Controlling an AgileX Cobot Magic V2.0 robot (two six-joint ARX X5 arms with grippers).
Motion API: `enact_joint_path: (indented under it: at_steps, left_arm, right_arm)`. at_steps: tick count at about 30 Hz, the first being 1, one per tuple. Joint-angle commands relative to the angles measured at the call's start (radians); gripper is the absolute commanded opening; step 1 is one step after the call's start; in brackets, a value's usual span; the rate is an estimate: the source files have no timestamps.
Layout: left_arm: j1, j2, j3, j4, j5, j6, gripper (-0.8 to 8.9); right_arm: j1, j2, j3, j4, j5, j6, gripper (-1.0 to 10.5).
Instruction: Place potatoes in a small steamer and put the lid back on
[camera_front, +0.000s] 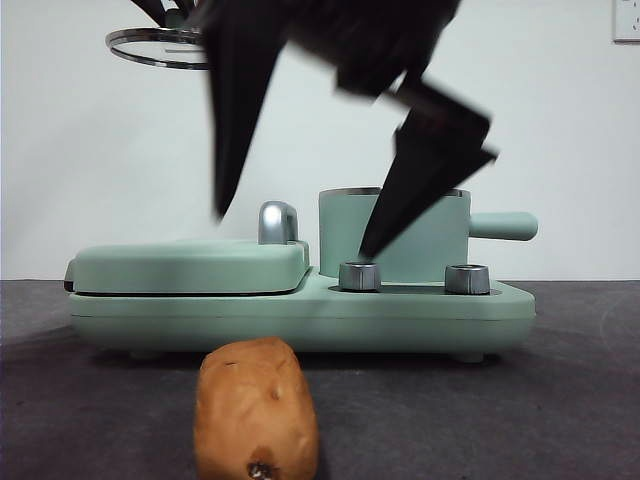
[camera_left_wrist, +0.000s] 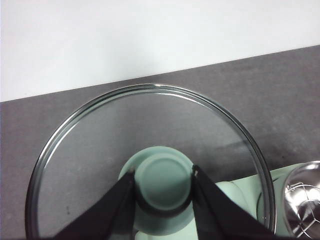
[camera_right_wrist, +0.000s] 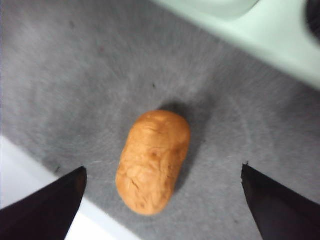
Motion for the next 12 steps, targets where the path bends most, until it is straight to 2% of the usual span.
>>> enact_joint_path:
  at_steps: [1,12]
  left_arm:
    - [0.002,-0.008,0.045,0.022,0.0,-0.001,0.14]
    - [0.003,-0.008,0.045,0.023,0.0,0.0,0.14]
  right_arm:
    - [0.04,0.08,0.04,0.004,0.022,0.049,4.9]
    - [0.102,0.258,0.067,0.029,0.023,0.06,4.9]
